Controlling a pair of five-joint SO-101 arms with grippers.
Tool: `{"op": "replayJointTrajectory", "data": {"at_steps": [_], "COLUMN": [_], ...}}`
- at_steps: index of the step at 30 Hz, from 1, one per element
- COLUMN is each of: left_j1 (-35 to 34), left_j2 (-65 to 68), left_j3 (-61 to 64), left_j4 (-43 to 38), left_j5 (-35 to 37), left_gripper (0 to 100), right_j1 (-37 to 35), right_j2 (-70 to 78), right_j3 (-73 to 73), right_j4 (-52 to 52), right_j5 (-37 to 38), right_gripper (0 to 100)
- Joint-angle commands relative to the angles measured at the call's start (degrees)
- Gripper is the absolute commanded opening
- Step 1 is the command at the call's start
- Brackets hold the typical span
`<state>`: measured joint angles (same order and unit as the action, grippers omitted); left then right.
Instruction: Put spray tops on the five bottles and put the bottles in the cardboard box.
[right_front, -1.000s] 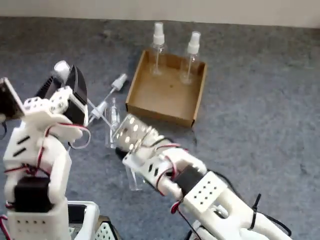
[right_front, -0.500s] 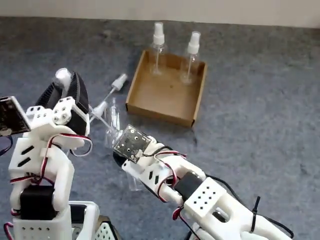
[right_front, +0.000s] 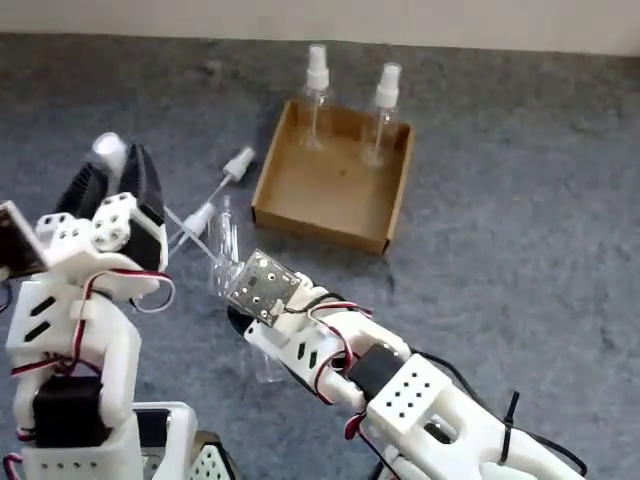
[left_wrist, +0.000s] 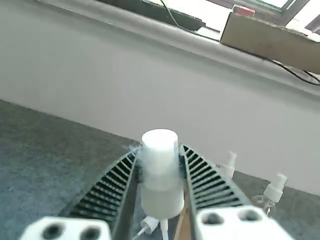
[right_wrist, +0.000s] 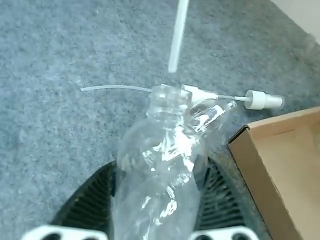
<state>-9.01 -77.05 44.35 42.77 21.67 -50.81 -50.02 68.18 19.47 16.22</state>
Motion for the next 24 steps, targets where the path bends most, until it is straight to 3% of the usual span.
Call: {"op": "replayJointTrajectory", "data": {"at_steps": [1, 8, 11, 16, 24], "left_j1": [-1.19, -0.84, 3.21, 9.80, 10.33], "left_j2": [0.48, 0.13, -0.04, -0.13, -0.13], "left_j3": [-2.77, 4.62, 5.93, 7.60, 10.15], "left_j4": [-1.58, -6.07, -5.80, -0.44, 5.01], "left_j5": [-0.53, -0.09, -0.18, -0.26, -0.35], "left_gripper": [0, 0, 0, 0, 0], "right_j1": [-0.57, -0.57, -0.57, -0.48, 3.03], "right_j2": [-0.75, -0.75, -0.75, -0.75, -0.84], "right_j3": [-0.13, -0.13, -0.13, 0.04, -0.22], "right_j4": [-0.84, -0.84, -0.84, -0.84, -0.84], "right_j5": [-0.35, -0.35, -0.35, -0.44, -0.53], "right_gripper": [0.4, 0.4, 0.4, 0.4, 0.4]}}
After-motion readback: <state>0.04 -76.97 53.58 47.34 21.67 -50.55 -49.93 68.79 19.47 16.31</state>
